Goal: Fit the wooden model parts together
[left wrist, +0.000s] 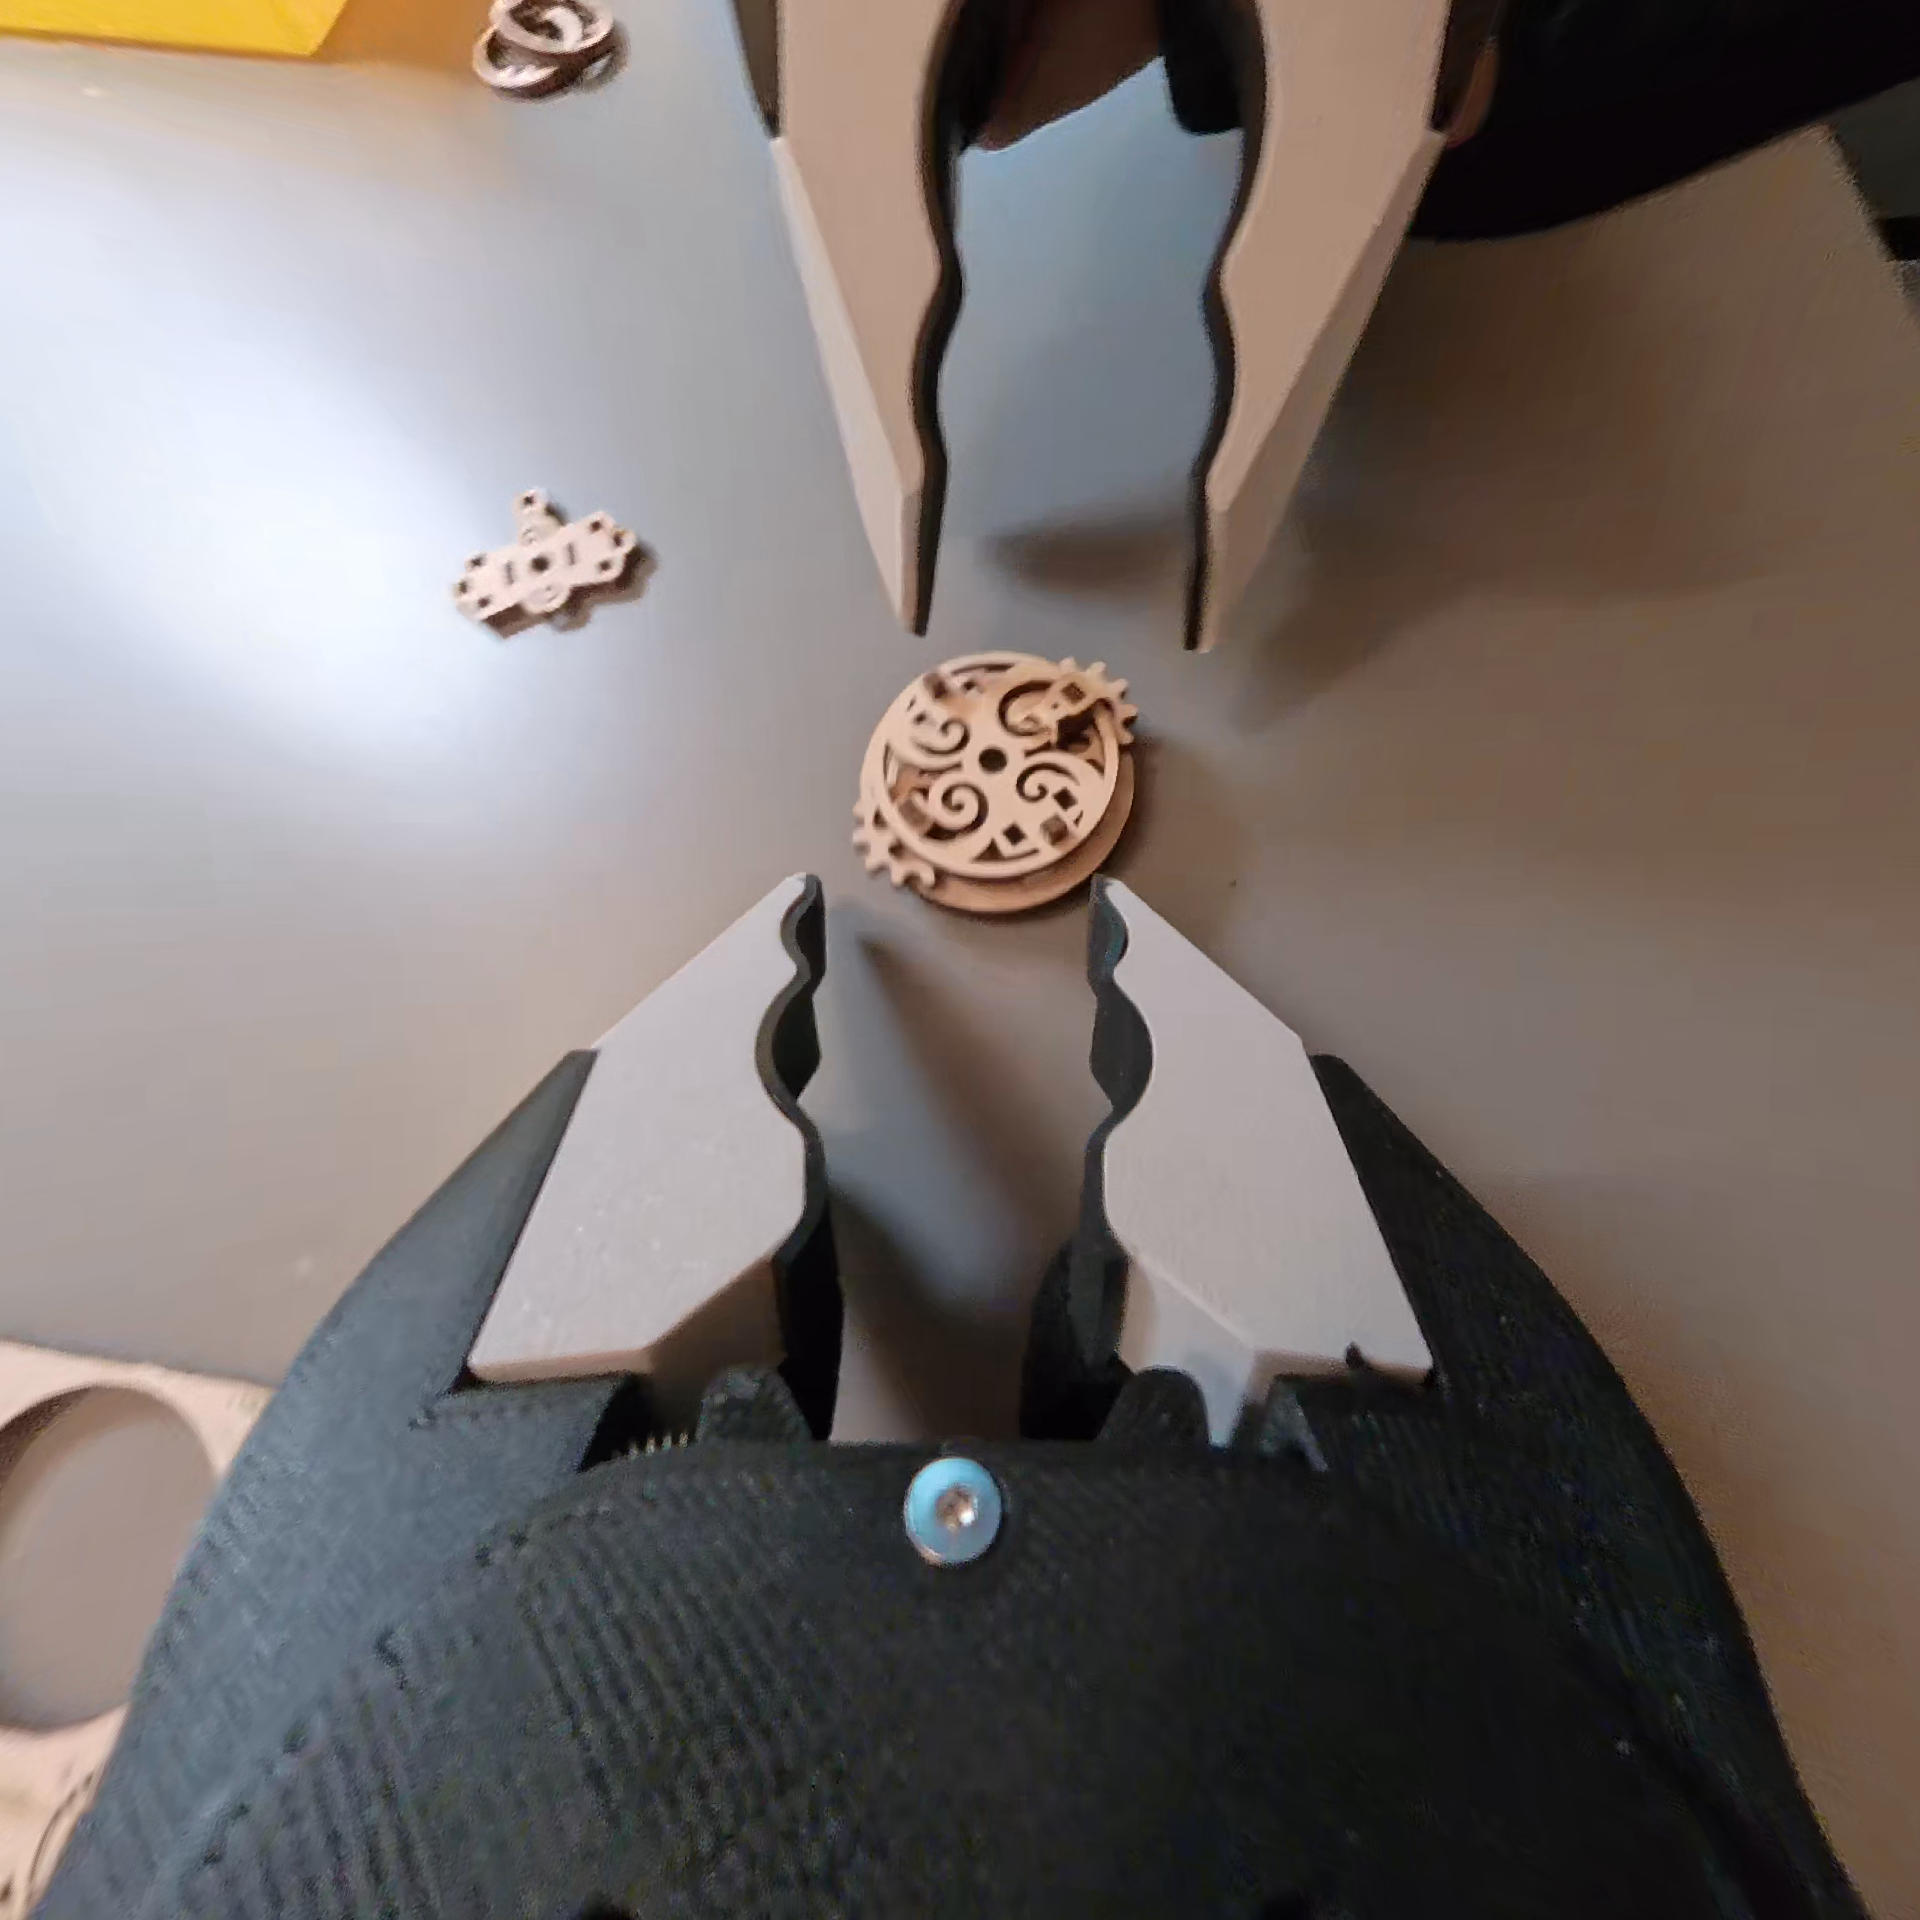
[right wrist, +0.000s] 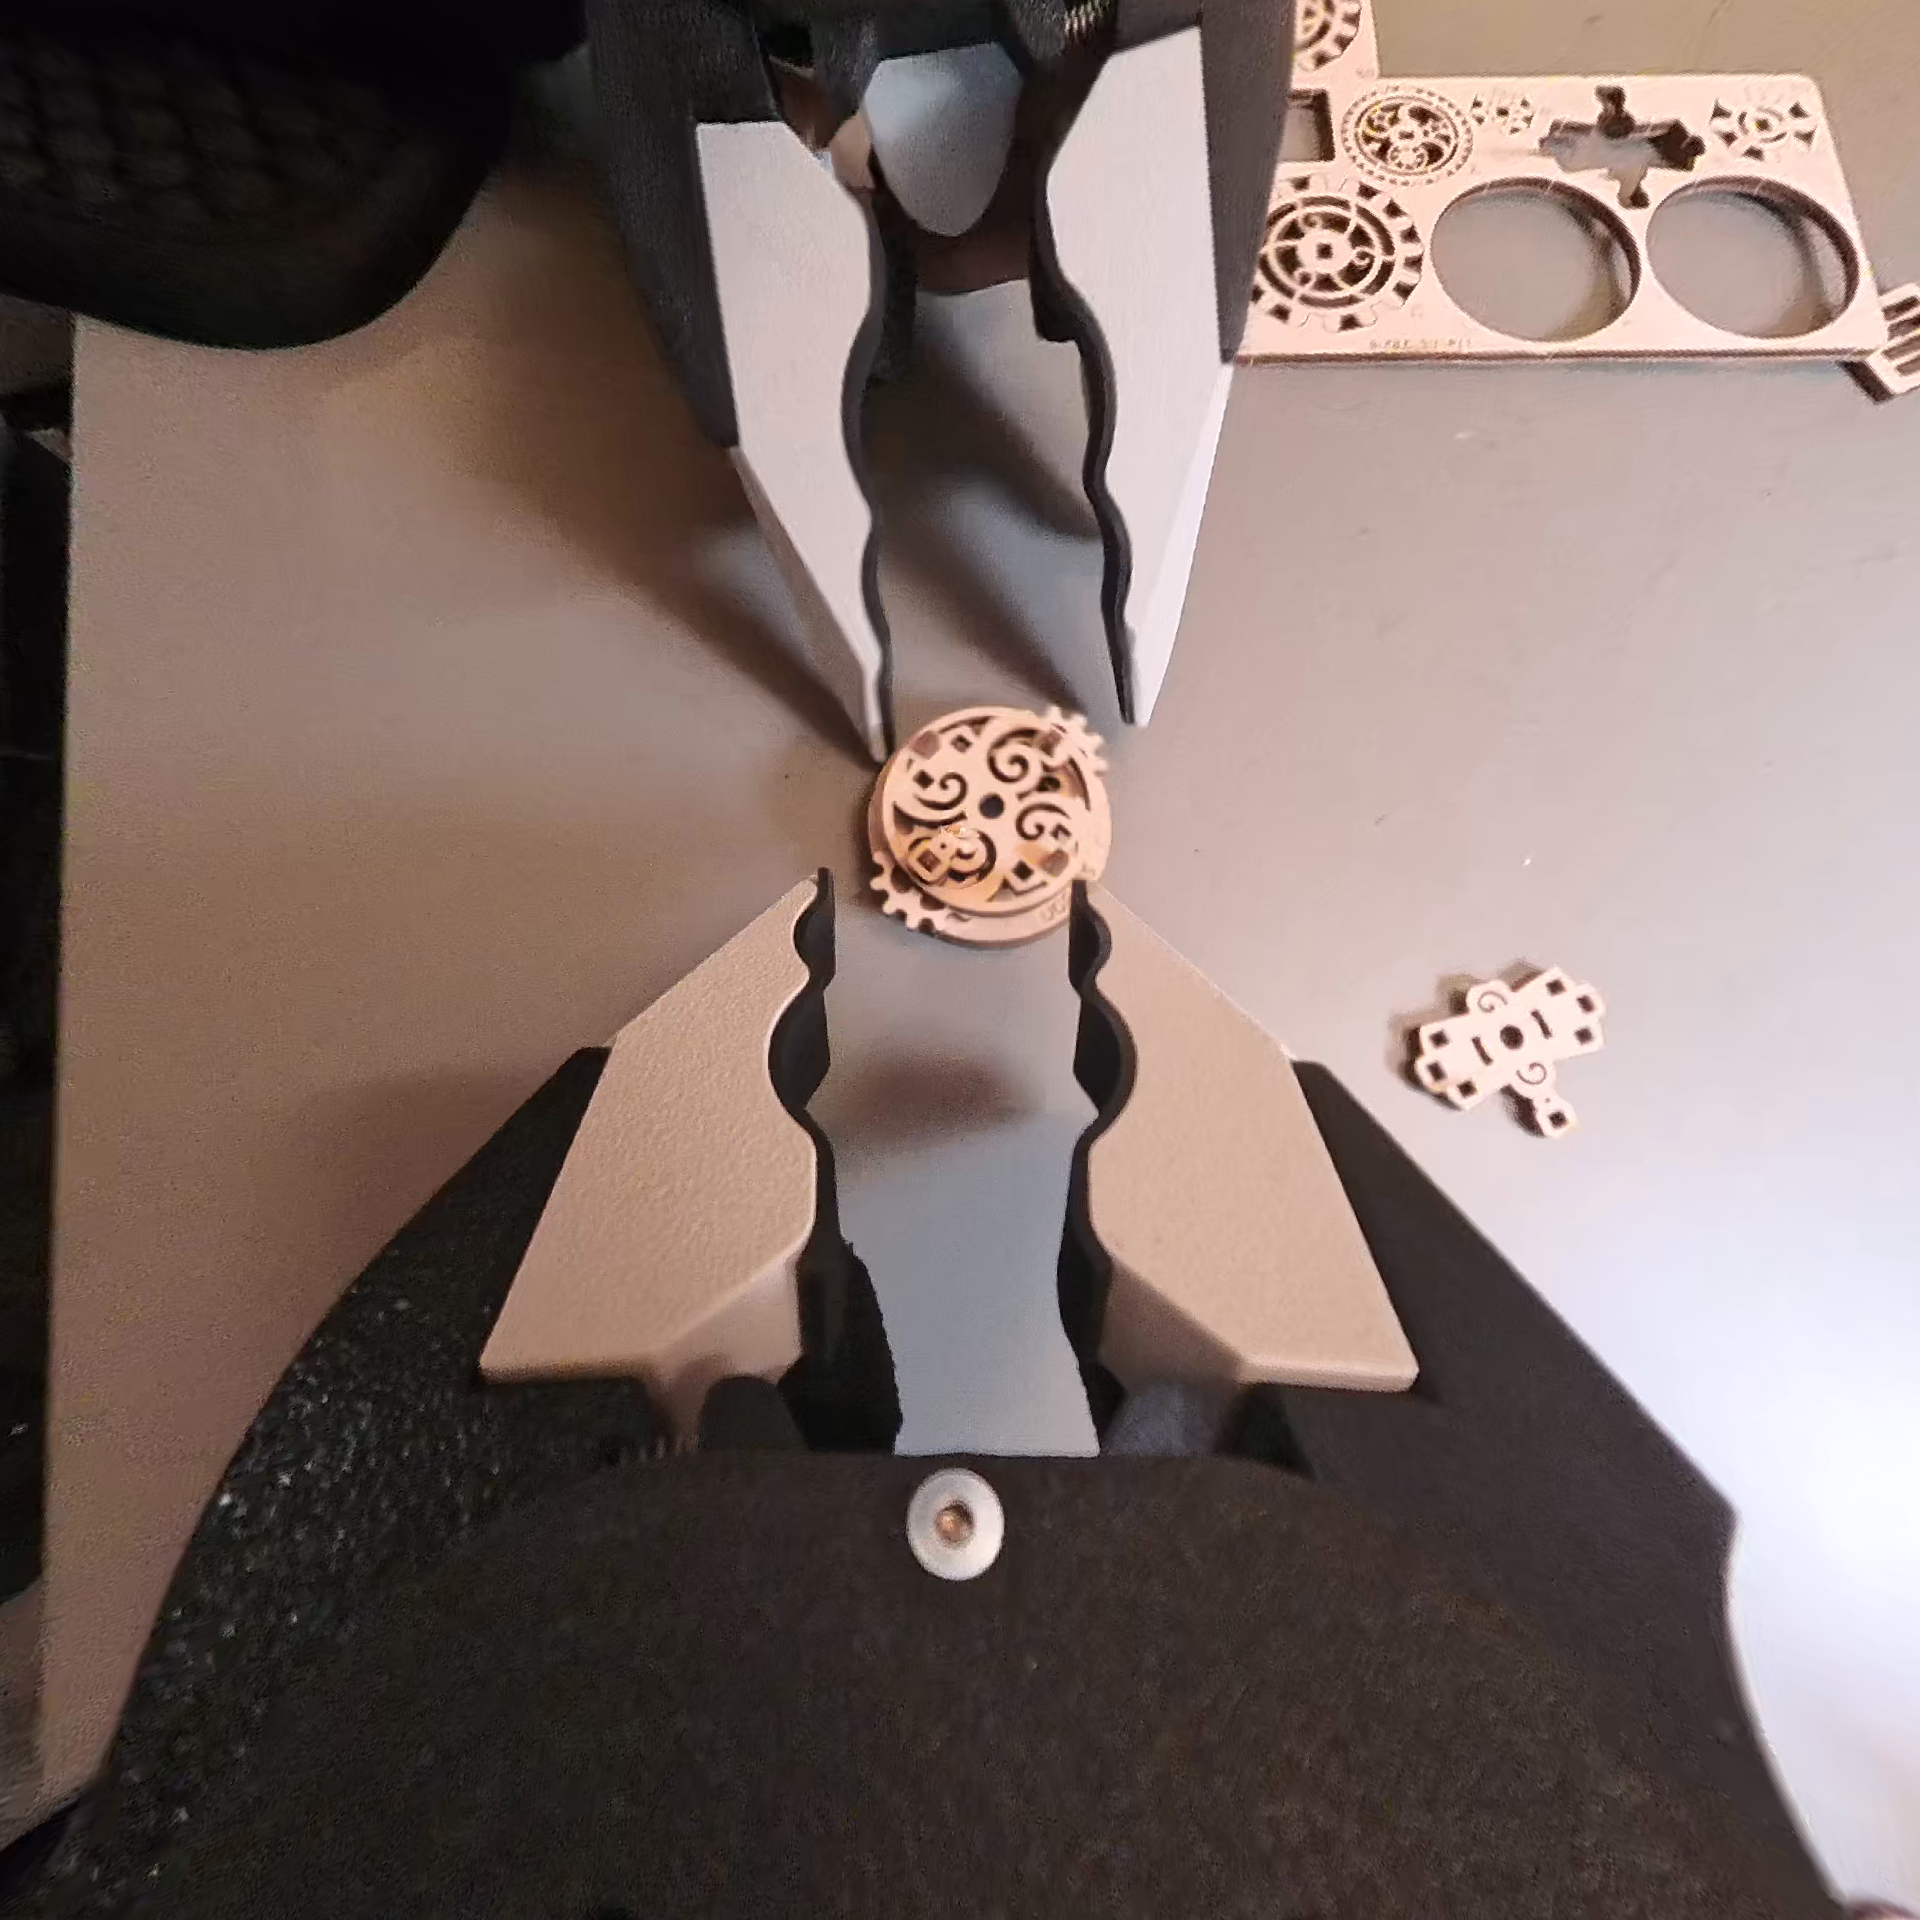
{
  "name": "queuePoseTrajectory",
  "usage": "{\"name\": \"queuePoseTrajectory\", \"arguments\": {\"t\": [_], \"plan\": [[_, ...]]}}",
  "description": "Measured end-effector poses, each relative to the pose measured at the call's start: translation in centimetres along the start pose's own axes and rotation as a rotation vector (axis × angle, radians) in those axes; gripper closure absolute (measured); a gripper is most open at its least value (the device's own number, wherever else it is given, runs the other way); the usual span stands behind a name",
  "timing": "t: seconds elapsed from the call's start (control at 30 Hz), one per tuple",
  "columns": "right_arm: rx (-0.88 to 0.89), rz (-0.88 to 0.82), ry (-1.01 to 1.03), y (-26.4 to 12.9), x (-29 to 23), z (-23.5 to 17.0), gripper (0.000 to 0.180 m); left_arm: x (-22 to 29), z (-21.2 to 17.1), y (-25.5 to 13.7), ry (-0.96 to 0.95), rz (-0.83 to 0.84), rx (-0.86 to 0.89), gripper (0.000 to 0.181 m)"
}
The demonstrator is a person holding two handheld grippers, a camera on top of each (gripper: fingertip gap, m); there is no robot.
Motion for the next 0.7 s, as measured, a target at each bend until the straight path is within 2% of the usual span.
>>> {"name": "queuePoseTrajectory", "arguments": {"t": [0.2, 0.3, 0.53, 0.7], "plan": [[0.009, -0.01, -0.028, 1.2, 0.6, -0.2, 0.134, -1.9, 0.1, -1.9, -0.075, 0.121, 0.028, 0.14], [-0.03, -0.069, -0.062, 1.0, 0.5, -0.5, 0.141, -0.6, 0.3, -1.7, -0.14, 0.066, 0.024, 0.136], [0.058, -0.075, -0.148, -0.4, -0.8, 0.4, 0.147, 0.8, 1.0, 1.2, -0.114, 0.051, 0.004, 0.115], [0.036, 0.007, -0.221, 0.7, -1.6, 0.0, 0.147, 0.8, 1.1, 2.2, -0.098, -0.017, -0.018, 0.124]]}}
Point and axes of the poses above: each gripper's, where its closed fingertips meet, y out along the fingers, z out of its top, x = y × z across the jaws, the point moved 4 cm from there along -y, back along the fingers, and after that the axes turned 15 degrees about x, right-handed, at the moved point
